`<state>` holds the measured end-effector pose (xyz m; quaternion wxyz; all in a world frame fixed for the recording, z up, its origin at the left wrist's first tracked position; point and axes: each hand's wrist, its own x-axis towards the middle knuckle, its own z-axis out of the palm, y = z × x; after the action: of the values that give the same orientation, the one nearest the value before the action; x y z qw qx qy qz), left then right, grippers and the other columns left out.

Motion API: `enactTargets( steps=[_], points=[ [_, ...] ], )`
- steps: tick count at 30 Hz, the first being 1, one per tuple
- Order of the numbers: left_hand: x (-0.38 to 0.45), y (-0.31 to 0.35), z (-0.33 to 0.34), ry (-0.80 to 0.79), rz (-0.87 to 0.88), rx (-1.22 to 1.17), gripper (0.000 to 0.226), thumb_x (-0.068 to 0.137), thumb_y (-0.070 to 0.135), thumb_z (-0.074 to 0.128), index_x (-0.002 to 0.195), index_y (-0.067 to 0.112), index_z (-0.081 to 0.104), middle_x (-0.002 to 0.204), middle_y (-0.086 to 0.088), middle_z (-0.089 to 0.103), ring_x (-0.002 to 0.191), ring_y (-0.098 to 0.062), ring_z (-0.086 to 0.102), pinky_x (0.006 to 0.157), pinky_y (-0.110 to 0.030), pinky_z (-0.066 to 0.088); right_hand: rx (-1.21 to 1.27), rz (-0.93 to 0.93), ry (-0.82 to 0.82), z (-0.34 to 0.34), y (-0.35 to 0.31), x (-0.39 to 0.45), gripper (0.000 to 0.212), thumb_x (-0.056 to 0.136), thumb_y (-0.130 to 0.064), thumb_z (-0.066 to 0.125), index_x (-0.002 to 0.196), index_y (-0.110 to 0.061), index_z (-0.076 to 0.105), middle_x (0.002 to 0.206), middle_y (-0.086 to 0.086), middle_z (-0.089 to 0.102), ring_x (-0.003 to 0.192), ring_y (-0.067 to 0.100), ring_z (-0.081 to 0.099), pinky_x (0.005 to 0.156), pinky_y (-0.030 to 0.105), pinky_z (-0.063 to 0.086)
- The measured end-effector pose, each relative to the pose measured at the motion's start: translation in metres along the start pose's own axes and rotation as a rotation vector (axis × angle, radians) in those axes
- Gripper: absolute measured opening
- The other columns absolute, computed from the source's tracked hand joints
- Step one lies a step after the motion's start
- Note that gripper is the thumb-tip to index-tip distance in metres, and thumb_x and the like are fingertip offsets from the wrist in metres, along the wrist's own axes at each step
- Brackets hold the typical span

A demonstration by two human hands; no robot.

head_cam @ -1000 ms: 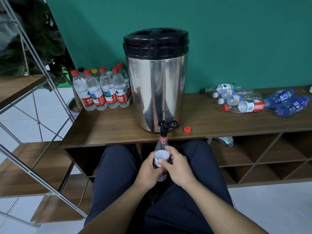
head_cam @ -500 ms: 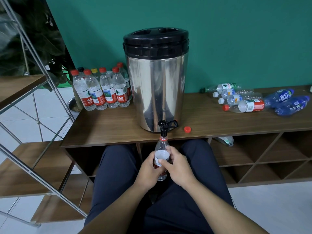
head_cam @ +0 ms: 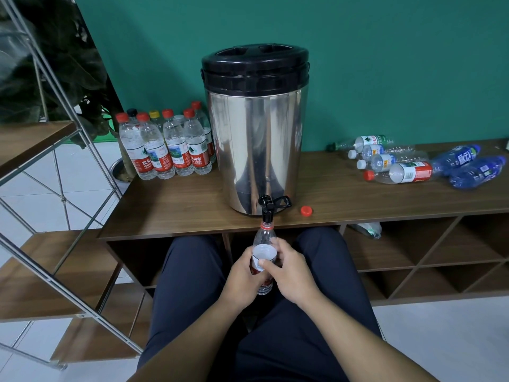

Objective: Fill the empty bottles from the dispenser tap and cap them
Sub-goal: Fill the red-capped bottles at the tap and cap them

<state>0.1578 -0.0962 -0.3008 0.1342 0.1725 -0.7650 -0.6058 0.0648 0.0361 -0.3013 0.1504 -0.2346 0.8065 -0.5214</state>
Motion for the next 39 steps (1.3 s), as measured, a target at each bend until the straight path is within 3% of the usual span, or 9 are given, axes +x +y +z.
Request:
enactTargets(
  steps=[4,9,17,39],
  points=[
    [-0.0001,-0.0003,-0.0003,0.0,0.0,-0.004,0.044,0.097,0.006,0.08,0.134,0.027,0.069,0.116,0.012,0.08,0.107,-0.007,0.076,0.089,-0.018,0.057,0.007,-0.005,-0.002,0.0002,0.0,-0.0003,0.065,0.097,-0.024,0.086,0.155,-0.028,0.059,0.127,-0.021,0.074,0.119,-0.008,0.068,0.106,0.019,0.055],
    [-0.0013,0.0011,-0.0001,-0.007,-0.004,-0.017,0.045,0.098,0.005,0.079,0.136,0.027,0.068,0.116,0.013,0.08,0.107,-0.006,0.076,0.089,-0.018,0.057,-0.002,0.004,-0.009,-0.0007,-0.0014,-0.0008,0.064,0.098,-0.025,0.085,0.156,-0.027,0.058,0.125,-0.023,0.072,0.12,-0.008,0.068,0.1,0.013,0.052],
    [-0.0018,0.0014,-0.0002,0.001,0.007,0.001,0.045,0.097,0.004,0.078,0.135,0.027,0.069,0.115,0.015,0.079,0.107,-0.005,0.075,0.089,-0.017,0.056,0.006,-0.026,-0.001,0.0003,-0.0008,-0.0009,0.061,0.095,-0.025,0.086,0.151,-0.028,0.061,0.126,-0.017,0.077,0.117,-0.001,0.072,0.108,0.033,0.059],
    [0.0004,-0.0022,-0.0001,-0.002,0.01,0.013,0.047,0.097,0.007,0.08,0.136,0.031,0.068,0.118,0.013,0.079,0.111,-0.007,0.075,0.093,-0.021,0.058,-0.001,-0.01,-0.001,-0.0022,-0.0068,-0.0039,0.063,0.097,-0.025,0.085,0.155,-0.028,0.059,0.126,-0.021,0.073,0.118,-0.004,0.07,0.103,0.019,0.055]
  ],
)
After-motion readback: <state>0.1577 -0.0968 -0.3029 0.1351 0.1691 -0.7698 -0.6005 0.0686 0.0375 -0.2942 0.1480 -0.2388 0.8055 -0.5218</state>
